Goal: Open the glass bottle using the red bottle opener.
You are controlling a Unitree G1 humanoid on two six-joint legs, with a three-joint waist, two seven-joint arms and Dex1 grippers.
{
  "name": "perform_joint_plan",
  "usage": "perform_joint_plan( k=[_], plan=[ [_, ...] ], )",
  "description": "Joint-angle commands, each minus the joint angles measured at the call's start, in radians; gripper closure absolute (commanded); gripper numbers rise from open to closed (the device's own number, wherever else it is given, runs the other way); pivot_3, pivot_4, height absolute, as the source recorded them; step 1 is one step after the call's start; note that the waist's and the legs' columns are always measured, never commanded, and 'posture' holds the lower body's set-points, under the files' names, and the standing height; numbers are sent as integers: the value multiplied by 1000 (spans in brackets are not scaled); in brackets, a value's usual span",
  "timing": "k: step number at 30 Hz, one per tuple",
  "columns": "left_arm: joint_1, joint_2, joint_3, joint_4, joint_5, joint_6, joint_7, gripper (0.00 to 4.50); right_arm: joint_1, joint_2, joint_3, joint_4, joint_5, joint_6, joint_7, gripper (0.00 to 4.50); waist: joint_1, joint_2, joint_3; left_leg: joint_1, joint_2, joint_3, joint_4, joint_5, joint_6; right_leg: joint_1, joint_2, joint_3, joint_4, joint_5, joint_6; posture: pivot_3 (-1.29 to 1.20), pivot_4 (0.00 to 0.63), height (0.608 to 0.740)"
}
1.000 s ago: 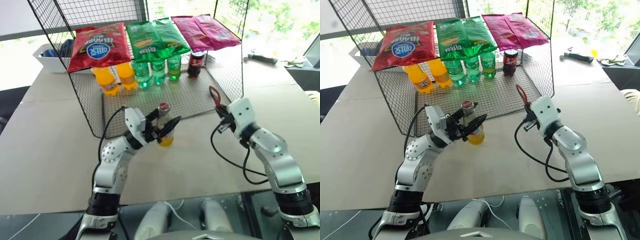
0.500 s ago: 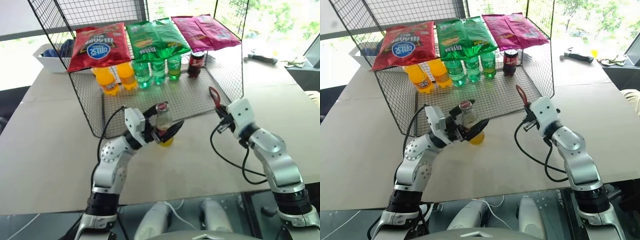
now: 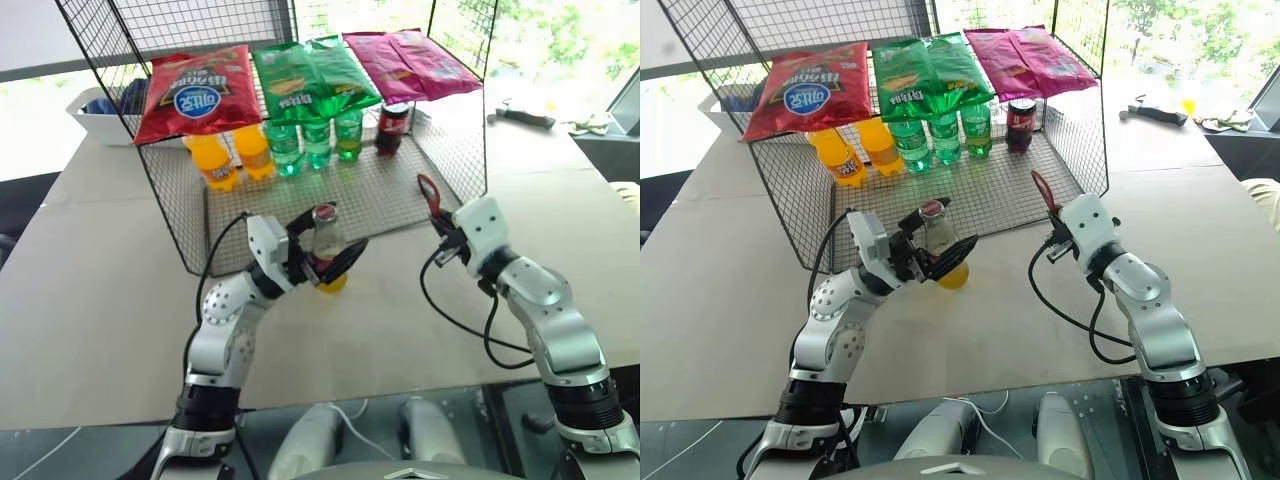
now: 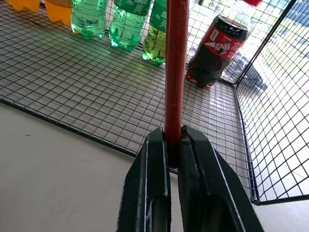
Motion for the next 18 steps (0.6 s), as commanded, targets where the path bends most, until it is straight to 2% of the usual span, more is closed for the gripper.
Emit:
perform_joint_plan(
  k=[1,12,13,14,18],
  plan=[
    [-12,-1,1,-38,-17,-17,-5,21,-15,3,-2,-23,-2,-21,4,4500,0,0,0,0,0,0,0,0,0,0,0,0,0,0,0,0,150,740],
    [-7,10,4,-40,-25,-15,-12,21,-15,13,5,-23,-8,-21,1,4500,-1,0,0,0,0,0,0,0,0,0,0,0,0,0,0,0,150,740],
    [-5,10,4,-41,-27,-15,-13,514,-15,13,6,-23,-9,-21,0,4500,0,0,0,0,0,0,0,0,0,0,0,0,0,0,0,0,150,740],
    [-3,11,4,-42,-29,-14,-15,699,-15,14,7,-23,-9,-21,0,4500,0,0,0,0,0,0,0,0,0,0,0,0,0,0,0,0,150,740],
    [6,13,4,-47,-31,-13,-19,2553,-13,16,10,-26,-10,-19,-1,4500,0,0,0,0,0,0,0,0,0,0,0,0,0,0,0,0,150,740]
  ],
)
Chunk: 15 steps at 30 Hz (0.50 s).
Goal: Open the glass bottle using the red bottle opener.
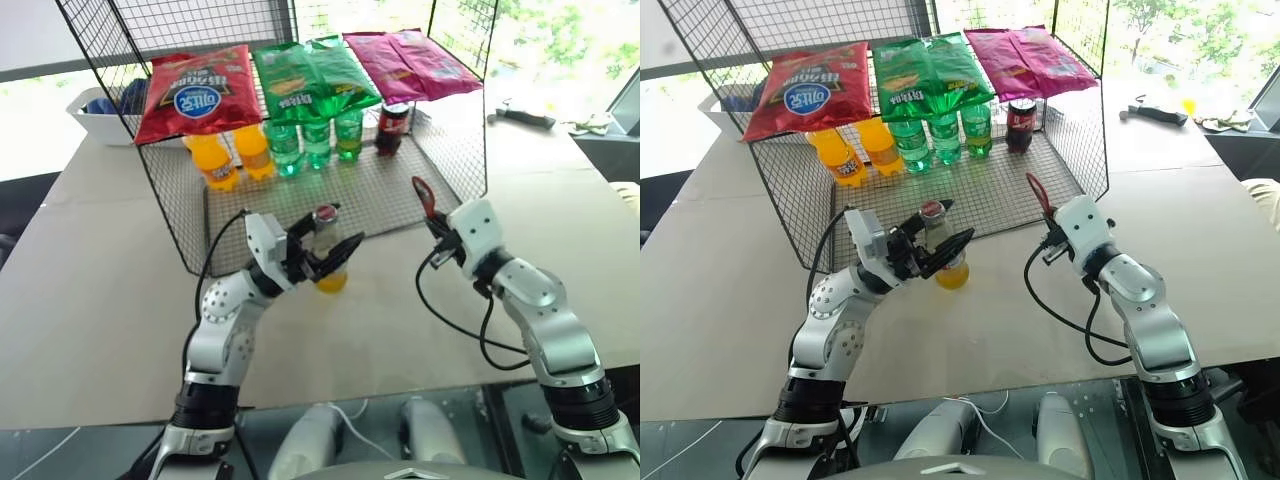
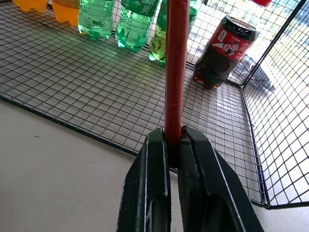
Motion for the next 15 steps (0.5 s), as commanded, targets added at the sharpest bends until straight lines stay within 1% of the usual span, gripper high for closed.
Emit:
perform_joint_plan(
  k=[1,10,15],
  plan=[
    [12,4,-1,-44,-18,-8,-7,2548,-13,3,-7,-27,-2,-19,0,4500,0,0,0,0,0,0,0,0,0,0,0,0,0,0,0,0,150,740],
    [44,21,-1,-68,1,4,15,2550,-20,19,48,-31,-27,-32,3,4500,-1,0,0,0,0,0,0,0,0,0,0,0,0,0,0,0,150,740],
    [50,27,-5,-76,1,7,23,2550,-48,30,103,-17,-56,-79,16,4500,-1,0,0,0,0,0,0,0,0,0,0,0,0,0,0,0,150,740]
  ],
)
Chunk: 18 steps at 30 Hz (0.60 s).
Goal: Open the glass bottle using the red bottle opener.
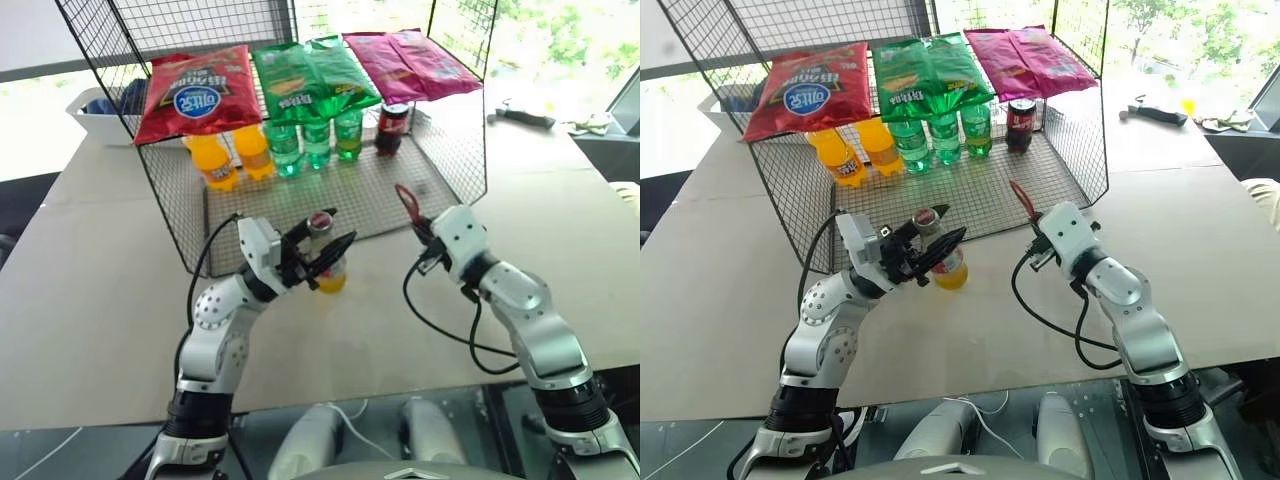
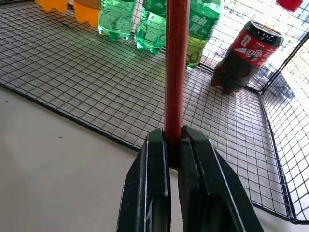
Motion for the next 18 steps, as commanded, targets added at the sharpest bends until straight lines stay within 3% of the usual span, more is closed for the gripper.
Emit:
perform_joint_plan(
  k=[1,18],
  plan=[
    [13,9,-9,-37,0,9,4,2550,-43,6,43,-15,-28,-73,21,4500,-1,0,0,0,0,0,0,0,0,0,0,0,0,0,0,0,150,740],
    [22,19,-14,-56,5,26,24,2550,-136,-17,177,131,-290,-434,4,4500,-1,0,0,0,0,0,0,0,0,0,0,0,-1,0,0,0,150,740]
  ],
)
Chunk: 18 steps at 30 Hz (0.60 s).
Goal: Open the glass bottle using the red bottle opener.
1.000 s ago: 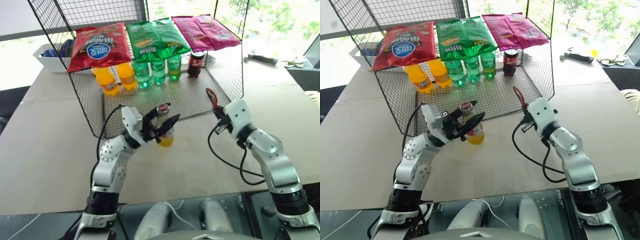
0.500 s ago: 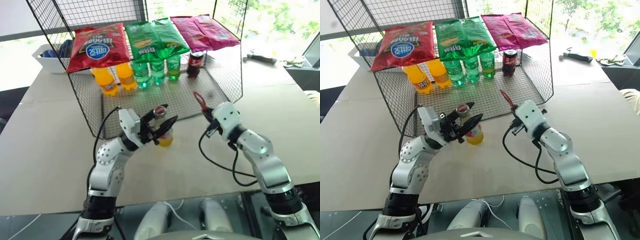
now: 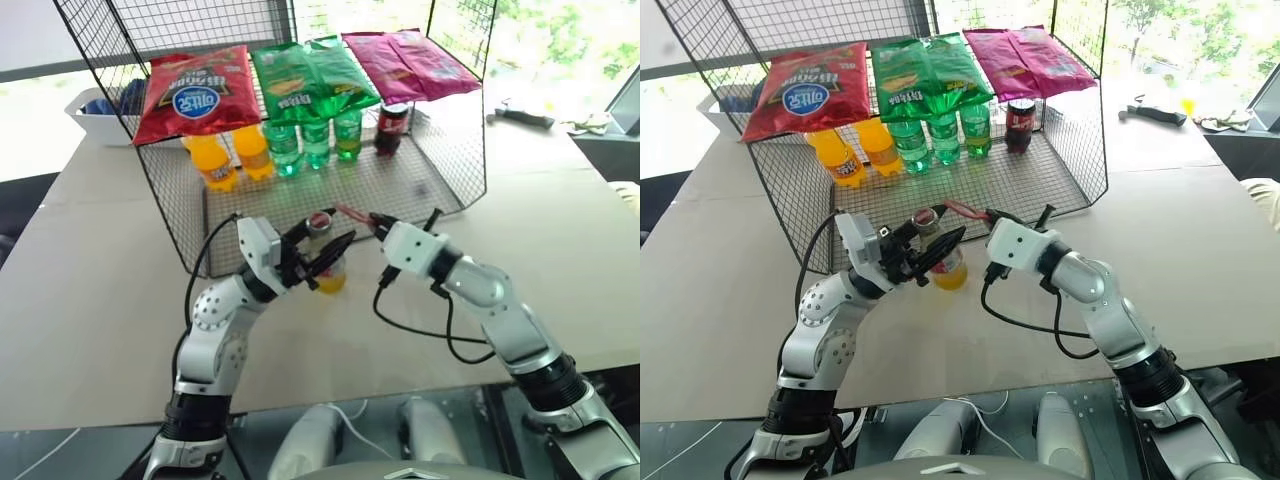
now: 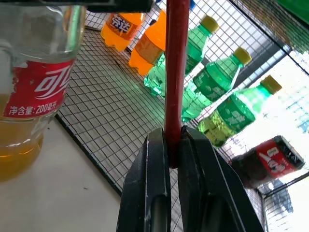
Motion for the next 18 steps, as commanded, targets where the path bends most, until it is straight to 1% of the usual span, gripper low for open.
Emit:
perform_joint_plan(
  k=[1,5,11,18],
  plan=[
    [13,11,-12,-33,4,9,0,2550,-23,1,-10,1,-42,-79,-30,4500,0,0,0,0,0,0,0,0,0,0,0,0,0,0,0,0,150,740],
    [12,16,-16,-31,3,11,-4,2550,-46,26,-25,13,-64,-136,-69,4500,-1,0,0,0,0,0,0,0,0,0,0,0,0,0,0,0,150,740],
    [9,19,-20,-26,4,12,-6,2550,-50,33,-23,19,-85,-178,-74,4500,1,0,0,0,0,0,0,0,0,0,0,0,0,0,0,0,150,740],
    [6,18,-23,-17,10,10,-2,2550,-73,-4,34,49,-187,-279,-51,4500,-1,0,0,0,0,0,0,0,0,0,0,0,0,0,0,0,150,740]
  ],
)
